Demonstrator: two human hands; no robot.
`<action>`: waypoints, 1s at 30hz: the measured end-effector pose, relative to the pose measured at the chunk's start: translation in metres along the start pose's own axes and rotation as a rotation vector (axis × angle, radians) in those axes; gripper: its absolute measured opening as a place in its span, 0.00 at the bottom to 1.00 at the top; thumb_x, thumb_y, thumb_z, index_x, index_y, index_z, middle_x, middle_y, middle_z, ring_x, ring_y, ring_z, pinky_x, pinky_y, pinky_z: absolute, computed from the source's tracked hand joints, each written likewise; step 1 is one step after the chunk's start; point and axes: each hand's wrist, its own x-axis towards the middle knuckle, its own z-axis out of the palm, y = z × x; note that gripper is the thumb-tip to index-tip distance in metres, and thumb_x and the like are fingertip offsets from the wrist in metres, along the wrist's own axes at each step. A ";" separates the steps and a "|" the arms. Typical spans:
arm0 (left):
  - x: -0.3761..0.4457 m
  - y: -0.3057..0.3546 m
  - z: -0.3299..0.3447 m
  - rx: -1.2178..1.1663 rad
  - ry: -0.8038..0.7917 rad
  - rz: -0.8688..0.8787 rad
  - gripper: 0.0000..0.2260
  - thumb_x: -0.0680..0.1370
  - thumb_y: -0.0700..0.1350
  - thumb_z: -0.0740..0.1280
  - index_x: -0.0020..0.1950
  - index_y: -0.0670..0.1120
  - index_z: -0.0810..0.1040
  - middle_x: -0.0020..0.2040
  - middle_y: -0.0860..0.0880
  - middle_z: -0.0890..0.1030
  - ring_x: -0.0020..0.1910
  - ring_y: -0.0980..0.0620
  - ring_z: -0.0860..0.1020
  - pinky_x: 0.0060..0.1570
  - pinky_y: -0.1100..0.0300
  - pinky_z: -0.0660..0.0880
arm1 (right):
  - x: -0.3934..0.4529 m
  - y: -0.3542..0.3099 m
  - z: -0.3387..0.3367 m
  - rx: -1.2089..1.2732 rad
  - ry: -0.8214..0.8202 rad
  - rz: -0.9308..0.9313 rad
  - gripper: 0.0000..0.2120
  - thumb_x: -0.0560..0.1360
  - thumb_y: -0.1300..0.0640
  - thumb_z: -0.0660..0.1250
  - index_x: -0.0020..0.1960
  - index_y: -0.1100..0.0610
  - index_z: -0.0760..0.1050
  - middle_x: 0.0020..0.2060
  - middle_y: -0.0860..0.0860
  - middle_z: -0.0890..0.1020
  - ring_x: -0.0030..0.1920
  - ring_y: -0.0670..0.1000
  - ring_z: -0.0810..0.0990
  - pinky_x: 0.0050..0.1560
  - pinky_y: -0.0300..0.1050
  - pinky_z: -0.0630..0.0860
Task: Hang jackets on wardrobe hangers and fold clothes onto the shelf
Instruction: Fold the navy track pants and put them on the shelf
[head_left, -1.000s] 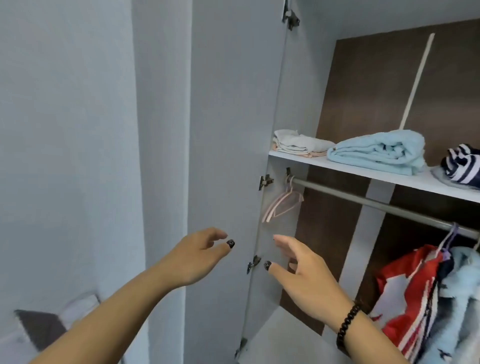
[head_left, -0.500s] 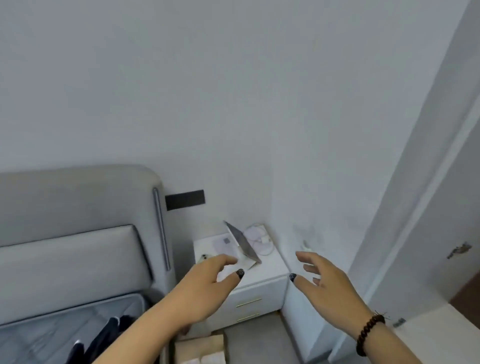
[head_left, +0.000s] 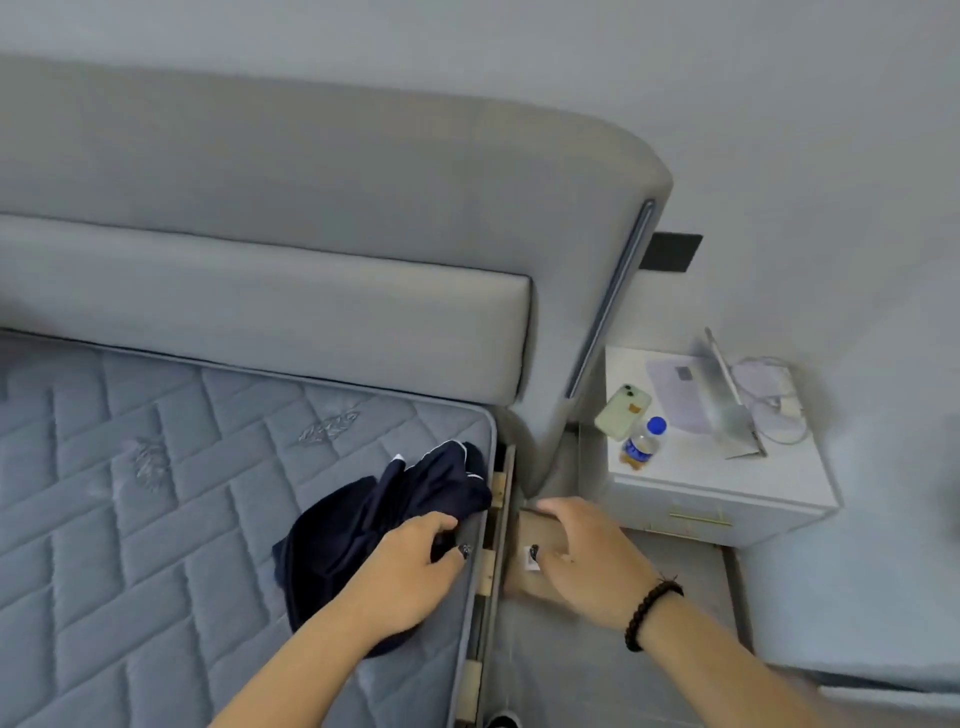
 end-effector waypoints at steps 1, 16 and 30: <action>0.007 -0.019 0.001 -0.015 -0.006 -0.048 0.20 0.81 0.50 0.63 0.72 0.51 0.68 0.67 0.53 0.73 0.62 0.61 0.70 0.57 0.73 0.64 | 0.013 -0.003 0.013 -0.029 -0.035 -0.007 0.23 0.79 0.52 0.60 0.73 0.52 0.61 0.69 0.47 0.67 0.67 0.47 0.68 0.66 0.40 0.67; 0.113 -0.244 0.045 -0.257 0.395 -0.785 0.45 0.74 0.44 0.72 0.78 0.40 0.42 0.78 0.39 0.49 0.75 0.38 0.52 0.72 0.44 0.57 | 0.133 -0.001 0.150 -0.254 -0.355 -0.019 0.22 0.80 0.50 0.57 0.74 0.52 0.61 0.71 0.47 0.64 0.64 0.49 0.72 0.51 0.37 0.68; 0.104 -0.258 0.071 -0.678 0.568 -0.827 0.06 0.79 0.42 0.61 0.52 0.40 0.75 0.47 0.42 0.79 0.49 0.39 0.77 0.48 0.49 0.73 | 0.134 0.017 0.177 -0.288 -0.507 -0.015 0.24 0.80 0.52 0.58 0.75 0.54 0.58 0.72 0.50 0.64 0.65 0.52 0.70 0.61 0.46 0.72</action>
